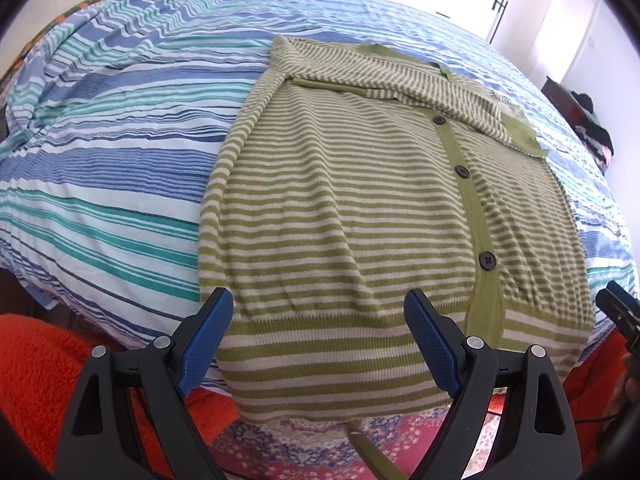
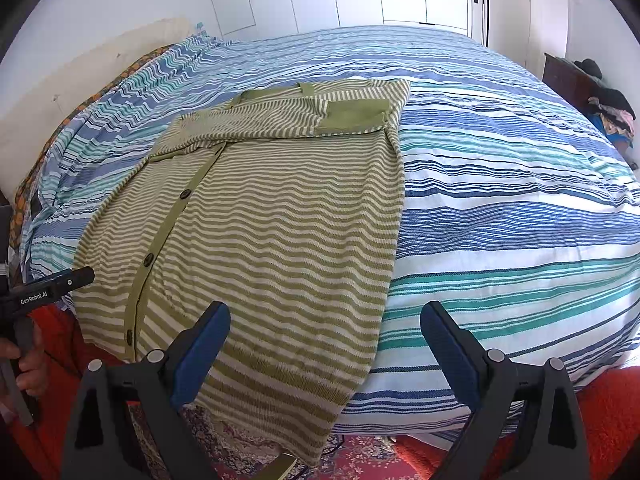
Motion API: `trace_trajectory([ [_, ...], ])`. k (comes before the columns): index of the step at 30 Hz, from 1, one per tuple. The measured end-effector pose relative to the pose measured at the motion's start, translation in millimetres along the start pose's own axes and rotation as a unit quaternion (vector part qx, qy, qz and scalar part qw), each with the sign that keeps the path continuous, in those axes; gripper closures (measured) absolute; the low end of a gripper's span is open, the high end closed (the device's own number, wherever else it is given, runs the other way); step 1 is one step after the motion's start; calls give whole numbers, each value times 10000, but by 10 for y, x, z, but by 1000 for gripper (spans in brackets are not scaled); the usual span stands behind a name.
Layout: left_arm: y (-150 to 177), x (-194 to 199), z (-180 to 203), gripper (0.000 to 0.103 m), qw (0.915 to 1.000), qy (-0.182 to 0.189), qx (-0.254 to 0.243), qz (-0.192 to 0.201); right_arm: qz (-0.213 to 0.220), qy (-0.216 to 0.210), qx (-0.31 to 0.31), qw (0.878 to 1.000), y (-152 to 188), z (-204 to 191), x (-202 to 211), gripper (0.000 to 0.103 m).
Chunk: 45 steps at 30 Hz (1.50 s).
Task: Fold small clothes
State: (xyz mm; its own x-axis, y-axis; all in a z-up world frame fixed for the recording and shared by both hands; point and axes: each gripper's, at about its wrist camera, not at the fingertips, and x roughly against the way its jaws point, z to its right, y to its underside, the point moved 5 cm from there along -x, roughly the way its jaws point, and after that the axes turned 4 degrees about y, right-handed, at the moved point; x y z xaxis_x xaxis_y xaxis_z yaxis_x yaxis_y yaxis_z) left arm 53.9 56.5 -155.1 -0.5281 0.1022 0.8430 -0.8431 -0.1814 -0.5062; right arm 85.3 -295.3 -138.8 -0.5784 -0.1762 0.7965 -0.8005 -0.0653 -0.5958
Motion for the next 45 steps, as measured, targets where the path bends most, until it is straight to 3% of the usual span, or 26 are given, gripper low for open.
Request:
trace_trajectory([
  [3, -89, 96, -189, 16, 9996, 160, 253, 14, -106, -227, -190, 9995, -44, 59, -7, 9],
  [6, -147, 231, -640, 15, 9951, 417, 891, 83, -14, -598, -975, 9934, -193, 413, 123, 9],
  [10, 53, 241, -1020, 16, 9887, 656, 1333, -183, -522, -1358, -1520, 9776, -172, 756, 157, 9],
  [12, 154, 153, -962, 16, 9882, 786, 1238, -451, -956, -1823, -1469, 9675, -46, 712, 110, 9],
  [14, 197, 41, -856, 18, 9914, 597, 985, -616, -1195, -2118, -1296, 9613, 85, 593, 64, 12],
  [19, 203, -138, -544, 30, 9895, 950, 565, -929, -1748, -2262, -803, 9549, 285, 175, -240, 21],
  [20, 220, -154, -488, 40, 9890, 990, 466, -995, -1886, -2269, -737, 9526, 327, 101, -300, 22],
  [21, 243, -181, -449, 55, 9879, 1015, 420, -1094, -1990, -2325, -640, 9499, 363, 25, -333, 29],
  [22, 274, -211, -437, 64, 9871, 970, 429, -1199, -2091, -2416, -524, 9461, 399, -45, -347, 41],
  [23, 295, -237, -454, 90, 9863, 908, 485, -1291, -2143, -2447, -406, 9448, 428, -88, -352, 50],
  [24, 317, -252, -479, 99, 9831, 1001, 621, -1402, -2128, -2431, -319, 9458, 444, -112, -345, 75],
  [25, 318, -228, -504, 99, 9816, 1054, 758, -1402, -2101, -2393, -283, 9475, 448, -114, -338, 96],
  [30, 198, 138, -470, 100, 9756, 1540, 905, -1274, -1913, -2933, -654, 9344, 303, -53, -120, 99],
  [33, -19, 306, -407, 100, 9648, 2062, 1089, -1219, -1643, -3527, -1183, 9136, 104, 51, 40, 99],
  [36, -446, 319, -357, 100, 9528, 2476, 1418, -1037, -1270, -3955, -1809, 8915, -196, 178, 67, 99],
  [40, -1207, 79, -349, 100, 9423, 2648, 1889, -791, -733, -4317, -2715, 8571, -770, 374, -134, 99],
  [42, -1615, -119, -351, 100, 9429, 2559, 2021, -675, -451, -4239, -2944, 8554, -1129, 481, -292, 99],
  [45, -2177, -507, -364, 100, 9356, 2572, 2313, -703, -190, -4011, -3173, 8591, -1687, 623, -634, 99],
])
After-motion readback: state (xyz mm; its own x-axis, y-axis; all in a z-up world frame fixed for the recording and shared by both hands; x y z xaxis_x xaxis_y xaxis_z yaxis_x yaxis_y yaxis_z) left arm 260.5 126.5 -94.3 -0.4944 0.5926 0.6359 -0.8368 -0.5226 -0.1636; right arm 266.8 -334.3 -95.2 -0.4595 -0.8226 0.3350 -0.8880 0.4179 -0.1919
